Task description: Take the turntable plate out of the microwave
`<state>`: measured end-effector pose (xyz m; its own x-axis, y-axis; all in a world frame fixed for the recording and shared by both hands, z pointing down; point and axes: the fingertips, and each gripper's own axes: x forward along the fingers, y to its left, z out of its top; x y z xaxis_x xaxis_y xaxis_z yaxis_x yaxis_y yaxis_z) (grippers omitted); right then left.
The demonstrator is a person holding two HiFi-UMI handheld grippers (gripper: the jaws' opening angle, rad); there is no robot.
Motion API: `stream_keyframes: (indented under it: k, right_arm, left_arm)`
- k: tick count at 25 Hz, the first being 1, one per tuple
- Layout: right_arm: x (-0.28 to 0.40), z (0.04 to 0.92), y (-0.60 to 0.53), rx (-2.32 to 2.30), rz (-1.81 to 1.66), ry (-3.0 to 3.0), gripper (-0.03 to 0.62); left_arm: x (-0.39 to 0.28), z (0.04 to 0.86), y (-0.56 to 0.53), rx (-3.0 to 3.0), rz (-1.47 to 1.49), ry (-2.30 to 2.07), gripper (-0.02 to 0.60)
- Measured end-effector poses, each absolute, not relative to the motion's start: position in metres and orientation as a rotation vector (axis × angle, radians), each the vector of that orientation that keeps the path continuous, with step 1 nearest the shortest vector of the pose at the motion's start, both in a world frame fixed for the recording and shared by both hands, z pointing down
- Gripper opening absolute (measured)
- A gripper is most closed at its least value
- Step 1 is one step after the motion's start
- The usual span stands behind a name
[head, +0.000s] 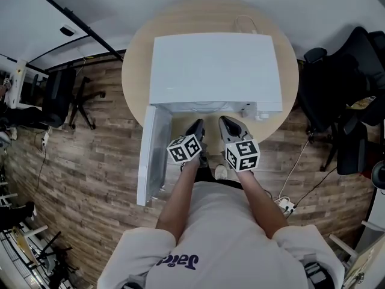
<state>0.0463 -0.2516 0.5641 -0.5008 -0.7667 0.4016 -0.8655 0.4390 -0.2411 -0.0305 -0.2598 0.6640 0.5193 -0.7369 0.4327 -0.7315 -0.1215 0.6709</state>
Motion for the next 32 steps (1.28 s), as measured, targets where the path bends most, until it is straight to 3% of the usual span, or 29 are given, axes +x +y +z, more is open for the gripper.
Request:
stream_keyframes:
  k: [3,6,15,26,29,32]
  right_arm:
    - [0.052,0.572,-0.256,1.445,0.648,-2.425,0.018]
    - [0.059,0.58,-0.26,1.463,0.67,-2.396,0.018]
    - [0.065,0.592,-0.272,1.502,0.711,-2.339,0.018]
    - [0.067,0.594,-0.277,1.519,0.718,-2.32,0.017]
    - [0.068,0.596,-0.275,1.522,0.728,-2.315,0.017]
    - [0.068,0.596,-0.274,1.522,0.734,-2.316,0.018]
  left_arm:
    - [-0.028,0.677,-0.265,1.796,-0.054,-1.161,0.027]
    - [-0.023,0.693,-0.268,1.719,-0.114,-1.105,0.131]
    - [-0.02,0.719,-0.295,1.387,-0.48,-0.929,0.252]
    - [-0.037,0.743,-0.31,1.177,-0.551,-1.014,0.249]
    - [-0.039,0.743,-0.31,1.175,-0.538,-1.027,0.18]
    - [-0.039,0.741,-0.31,1.183,-0.514,-1.034,0.167]
